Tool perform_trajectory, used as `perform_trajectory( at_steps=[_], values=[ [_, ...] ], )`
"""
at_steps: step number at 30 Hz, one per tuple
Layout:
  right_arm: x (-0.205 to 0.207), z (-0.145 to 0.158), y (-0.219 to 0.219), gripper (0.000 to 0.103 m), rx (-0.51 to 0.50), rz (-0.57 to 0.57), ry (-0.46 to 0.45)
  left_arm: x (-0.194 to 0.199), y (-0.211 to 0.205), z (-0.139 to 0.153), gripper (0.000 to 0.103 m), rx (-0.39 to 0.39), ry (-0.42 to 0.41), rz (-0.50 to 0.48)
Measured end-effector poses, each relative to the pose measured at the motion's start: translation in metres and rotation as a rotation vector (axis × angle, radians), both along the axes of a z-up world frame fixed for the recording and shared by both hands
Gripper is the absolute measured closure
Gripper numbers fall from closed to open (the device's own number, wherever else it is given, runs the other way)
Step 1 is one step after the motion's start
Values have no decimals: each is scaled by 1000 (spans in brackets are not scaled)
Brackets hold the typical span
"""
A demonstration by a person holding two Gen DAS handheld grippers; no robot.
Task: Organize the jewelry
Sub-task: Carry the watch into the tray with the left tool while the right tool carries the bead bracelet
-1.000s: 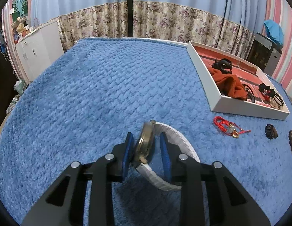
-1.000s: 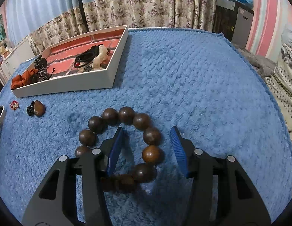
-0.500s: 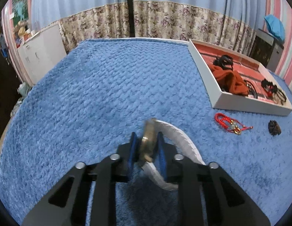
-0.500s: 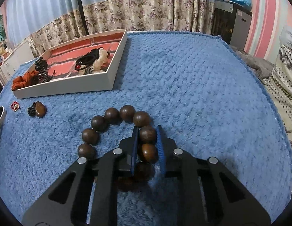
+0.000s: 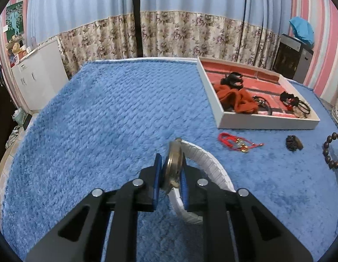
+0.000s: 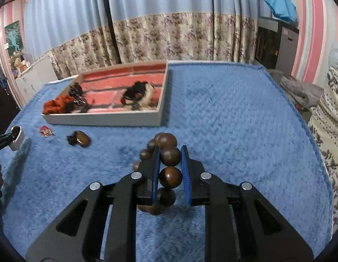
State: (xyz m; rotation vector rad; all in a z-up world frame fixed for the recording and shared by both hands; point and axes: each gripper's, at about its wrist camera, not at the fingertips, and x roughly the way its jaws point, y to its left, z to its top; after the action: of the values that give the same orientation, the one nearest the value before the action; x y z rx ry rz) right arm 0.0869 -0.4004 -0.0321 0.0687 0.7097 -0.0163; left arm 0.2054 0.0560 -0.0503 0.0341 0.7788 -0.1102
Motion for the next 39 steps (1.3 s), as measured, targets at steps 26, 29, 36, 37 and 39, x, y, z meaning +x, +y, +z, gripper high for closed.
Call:
perform_trajectory(
  at_steps=[26, 29, 36, 37, 39],
  values=[
    [30, 109, 44, 84, 3, 92, -226, 15, -73, 105, 88, -3, -164, -81],
    [44, 118, 49, 84, 13, 100, -243, 26, -84, 114, 88, -10, -185, -86],
    [84, 129, 56, 84, 32, 109, -269, 62, -106, 124, 88, -28, -214, -101],
    [92, 129, 57, 84, 35, 107, -271, 68, -108, 124, 88, -28, -215, -99],
    [104, 127, 57, 84, 46, 105, -272, 83, -113, 120, 88, -21, -214, -93]
  ],
)
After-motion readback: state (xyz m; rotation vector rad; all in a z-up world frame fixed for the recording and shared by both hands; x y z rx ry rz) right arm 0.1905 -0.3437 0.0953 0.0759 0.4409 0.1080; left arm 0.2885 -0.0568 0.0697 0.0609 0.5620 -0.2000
